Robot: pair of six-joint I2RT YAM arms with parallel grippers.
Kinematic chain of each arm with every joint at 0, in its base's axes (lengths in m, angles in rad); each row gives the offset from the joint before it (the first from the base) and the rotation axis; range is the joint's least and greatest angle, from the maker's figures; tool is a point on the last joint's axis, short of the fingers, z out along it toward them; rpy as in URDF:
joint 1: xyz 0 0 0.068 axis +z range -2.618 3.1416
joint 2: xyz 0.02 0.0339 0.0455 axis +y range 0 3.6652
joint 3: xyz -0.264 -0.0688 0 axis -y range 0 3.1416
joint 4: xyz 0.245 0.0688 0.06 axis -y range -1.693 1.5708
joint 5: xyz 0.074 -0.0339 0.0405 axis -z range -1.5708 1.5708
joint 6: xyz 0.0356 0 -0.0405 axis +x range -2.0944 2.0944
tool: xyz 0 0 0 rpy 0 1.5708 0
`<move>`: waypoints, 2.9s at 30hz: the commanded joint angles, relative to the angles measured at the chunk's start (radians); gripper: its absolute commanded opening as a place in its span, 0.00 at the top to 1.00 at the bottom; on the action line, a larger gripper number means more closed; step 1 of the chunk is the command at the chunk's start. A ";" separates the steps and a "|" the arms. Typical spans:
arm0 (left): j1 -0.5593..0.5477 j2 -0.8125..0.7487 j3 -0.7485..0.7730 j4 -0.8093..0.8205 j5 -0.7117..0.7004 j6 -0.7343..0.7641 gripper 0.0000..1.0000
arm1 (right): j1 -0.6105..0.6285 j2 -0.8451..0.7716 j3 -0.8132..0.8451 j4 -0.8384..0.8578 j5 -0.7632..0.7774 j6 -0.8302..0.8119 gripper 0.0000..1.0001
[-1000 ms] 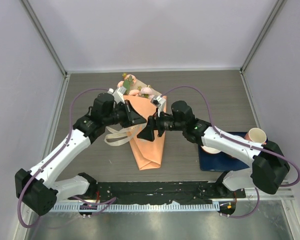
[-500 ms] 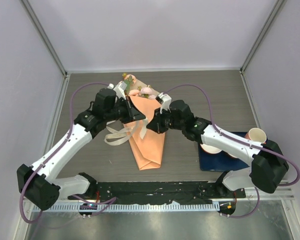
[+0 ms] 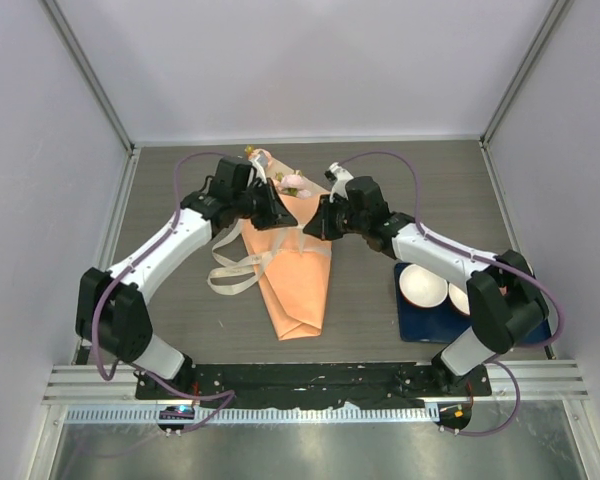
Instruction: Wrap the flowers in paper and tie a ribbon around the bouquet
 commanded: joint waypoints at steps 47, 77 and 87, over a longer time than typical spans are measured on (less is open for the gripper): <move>-0.247 0.307 0.123 -0.060 -0.322 1.135 0.73 | -0.263 0.275 0.068 0.276 -0.470 0.083 1.00; -0.235 0.202 0.083 -0.098 -0.253 1.099 1.00 | -0.207 0.219 -0.057 0.178 -0.510 0.186 1.00; -0.227 0.313 0.108 -0.051 -0.314 1.070 1.00 | -0.205 0.135 0.020 -0.167 -0.272 0.128 0.62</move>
